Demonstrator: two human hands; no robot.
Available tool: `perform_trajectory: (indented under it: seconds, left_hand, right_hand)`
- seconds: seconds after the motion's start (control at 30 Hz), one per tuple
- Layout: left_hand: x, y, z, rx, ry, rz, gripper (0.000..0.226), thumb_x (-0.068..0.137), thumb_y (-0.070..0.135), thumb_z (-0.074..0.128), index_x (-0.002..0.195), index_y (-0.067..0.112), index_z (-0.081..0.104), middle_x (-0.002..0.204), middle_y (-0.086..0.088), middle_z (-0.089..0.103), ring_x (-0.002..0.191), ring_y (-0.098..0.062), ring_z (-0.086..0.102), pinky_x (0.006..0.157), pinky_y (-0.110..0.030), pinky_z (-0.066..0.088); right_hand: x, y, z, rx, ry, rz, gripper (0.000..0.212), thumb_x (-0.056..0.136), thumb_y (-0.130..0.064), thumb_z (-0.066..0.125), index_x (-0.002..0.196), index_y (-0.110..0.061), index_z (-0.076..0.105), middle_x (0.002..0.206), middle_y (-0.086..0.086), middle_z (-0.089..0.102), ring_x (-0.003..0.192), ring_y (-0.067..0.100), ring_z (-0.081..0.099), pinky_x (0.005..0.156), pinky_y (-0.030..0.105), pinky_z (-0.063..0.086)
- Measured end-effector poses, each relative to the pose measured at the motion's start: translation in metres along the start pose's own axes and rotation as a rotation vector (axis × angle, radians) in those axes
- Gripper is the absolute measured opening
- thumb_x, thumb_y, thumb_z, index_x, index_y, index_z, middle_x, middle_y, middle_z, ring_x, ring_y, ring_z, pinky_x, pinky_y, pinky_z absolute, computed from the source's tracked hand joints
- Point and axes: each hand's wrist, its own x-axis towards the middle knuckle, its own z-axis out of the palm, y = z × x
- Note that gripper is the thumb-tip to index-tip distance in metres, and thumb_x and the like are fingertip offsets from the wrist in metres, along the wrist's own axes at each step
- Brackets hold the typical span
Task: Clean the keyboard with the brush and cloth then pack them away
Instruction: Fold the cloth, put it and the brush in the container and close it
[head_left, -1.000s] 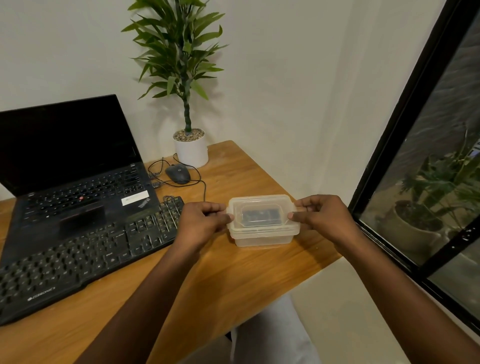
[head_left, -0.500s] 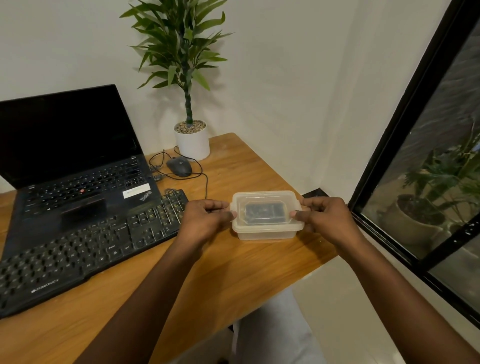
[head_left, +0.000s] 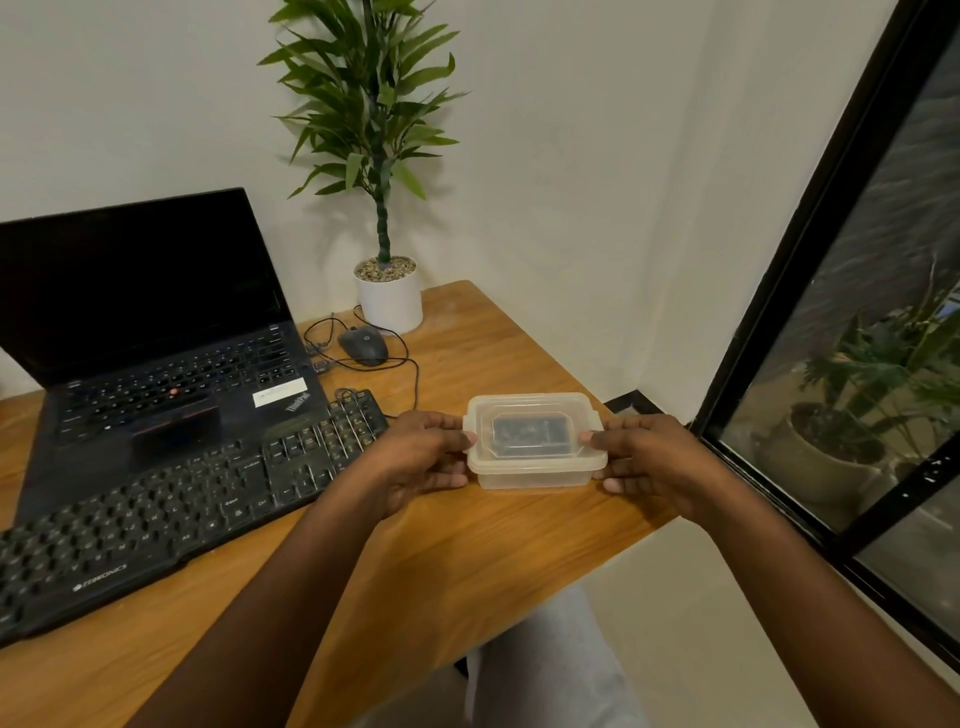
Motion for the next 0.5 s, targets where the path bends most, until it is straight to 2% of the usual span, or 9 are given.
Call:
perform_trajectory:
  seconds: [0.1,0.17,0.27,0.37,0.43,0.5]
  left_hand:
    - [0.001,-0.002,0.001,-0.013,0.022,0.014,0.024,0.095,0.004,0.07,0.119,0.005,0.068,0.105,-0.017,0.076,0.09,-0.026,0.071,0.09,-0.047,0.062]
    - [0.0,-0.003,0.005,-0.024,0.072,0.056,0.022,0.093,0.001,0.071,0.115,0.0,0.069,0.105,-0.023,0.077,0.089,-0.028,0.074,0.082,-0.042,0.065]
    - [0.001,-0.006,0.006,0.056,0.166,0.164,0.019,0.09,0.0,0.075,0.109,-0.002,0.073,0.095,-0.023,0.078,0.078,-0.028,0.074,0.069,-0.032,0.065]
    - [-0.001,-0.008,0.004,0.106,0.202,0.226,0.017,0.087,0.002,0.079,0.104,0.0,0.076,0.09,-0.02,0.078,0.077,-0.028,0.074,0.071,-0.034,0.065]
    - [-0.002,-0.009,0.005,0.17,0.232,0.26,0.013,0.088,0.003,0.078,0.1,0.001,0.077,0.086,-0.018,0.078,0.076,-0.03,0.075,0.075,-0.041,0.066]
    - [-0.001,-0.007,0.008,0.306,0.256,0.313,0.005,0.088,0.004,0.076,0.091,0.005,0.079,0.078,-0.014,0.078,0.073,-0.032,0.076,0.072,-0.044,0.065]
  right_hand:
    - [-0.001,-0.001,-0.001,0.029,-0.044,0.07,0.038,0.09,-0.027,0.083,0.116,0.0,0.074,0.107,0.027,0.078,0.084,0.031,0.075,0.073,0.036,0.064]
    - [-0.001,-0.001,-0.001,0.029,-0.05,0.087,0.038,0.09,-0.027,0.083,0.115,0.0,0.075,0.11,0.028,0.077,0.083,0.029,0.071,0.073,0.035,0.063]
    - [-0.001,0.0,0.0,-0.043,0.044,0.03,0.036,0.087,-0.031,0.086,0.106,-0.001,0.078,0.096,0.021,0.08,0.077,0.028,0.071,0.075,0.037,0.061]
    - [-0.001,0.003,0.005,-0.242,0.183,-0.106,0.033,0.088,-0.033,0.085,0.093,-0.002,0.079,0.078,0.012,0.079,0.066,0.024,0.073,0.069,0.036,0.063]
    - [-0.001,0.004,0.011,-0.413,0.266,-0.201,0.028,0.09,-0.035,0.083,0.089,-0.007,0.08,0.08,0.007,0.079,0.071,0.022,0.077,0.073,0.041,0.065]
    - [-0.005,0.002,0.018,-0.593,0.306,-0.266,0.028,0.094,-0.038,0.078,0.091,-0.01,0.081,0.083,0.003,0.077,0.073,0.016,0.074,0.069,0.034,0.062]
